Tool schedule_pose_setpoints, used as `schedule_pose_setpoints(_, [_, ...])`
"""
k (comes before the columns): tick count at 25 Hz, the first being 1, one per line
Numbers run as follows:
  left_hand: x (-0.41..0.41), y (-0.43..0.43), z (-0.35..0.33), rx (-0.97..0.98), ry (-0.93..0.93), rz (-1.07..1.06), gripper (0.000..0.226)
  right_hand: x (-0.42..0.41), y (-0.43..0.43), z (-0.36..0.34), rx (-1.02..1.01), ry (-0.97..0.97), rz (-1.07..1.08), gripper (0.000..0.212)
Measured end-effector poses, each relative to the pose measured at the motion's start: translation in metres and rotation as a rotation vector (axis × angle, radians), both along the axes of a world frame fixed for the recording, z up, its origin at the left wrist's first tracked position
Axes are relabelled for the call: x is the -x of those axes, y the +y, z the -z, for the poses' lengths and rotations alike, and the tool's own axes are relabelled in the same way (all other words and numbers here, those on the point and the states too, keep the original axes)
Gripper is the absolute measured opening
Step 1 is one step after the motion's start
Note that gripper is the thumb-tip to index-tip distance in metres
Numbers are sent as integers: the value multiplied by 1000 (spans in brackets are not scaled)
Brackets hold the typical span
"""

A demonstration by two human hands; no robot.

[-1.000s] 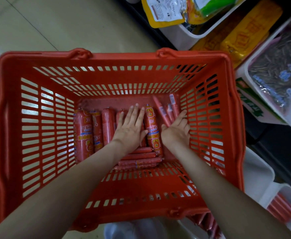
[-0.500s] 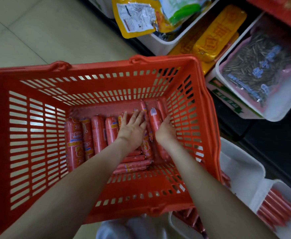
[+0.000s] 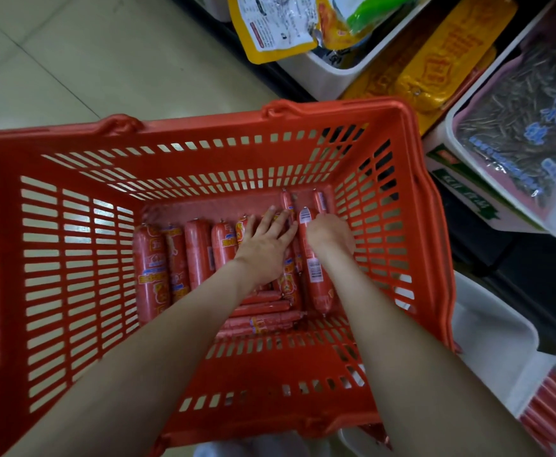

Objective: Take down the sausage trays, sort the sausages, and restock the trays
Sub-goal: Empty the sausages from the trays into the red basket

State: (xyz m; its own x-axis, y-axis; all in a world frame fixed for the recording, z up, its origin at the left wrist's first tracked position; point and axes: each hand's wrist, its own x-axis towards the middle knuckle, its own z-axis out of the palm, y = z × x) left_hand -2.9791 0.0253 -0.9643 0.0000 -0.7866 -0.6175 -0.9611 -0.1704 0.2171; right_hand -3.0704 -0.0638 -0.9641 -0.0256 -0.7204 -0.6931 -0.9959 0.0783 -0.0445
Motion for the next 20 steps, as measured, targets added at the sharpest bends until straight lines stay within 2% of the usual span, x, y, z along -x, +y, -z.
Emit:
schedule_pose_setpoints(5, [7, 0, 5, 1, -5, -23, 84, 2, -7, -12, -63, 6, 14, 37])
schedule_pose_setpoints(8, [9, 0, 7, 38, -60, 35, 81, 2, 3, -13, -72, 43, 23, 38])
schedule_pose_setpoints(11, [11, 2, 8, 86, -92, 117, 78, 1, 5, -10, -80, -95, 163, 49])
schedule_pose_setpoints(13, [12, 2, 9, 69, -50, 99, 80, 4, 9, -9, -98, -119, 205, 51])
schedule_pose_setpoints(17, [11, 4, 6, 43, 64, 17, 86, 11, 10, 0, -115, -76, 101, 53])
schedule_pose_setpoints(20, [11, 5, 4, 47, 82, -6, 88, 12, 18, 2, -80, -63, 85, 53])
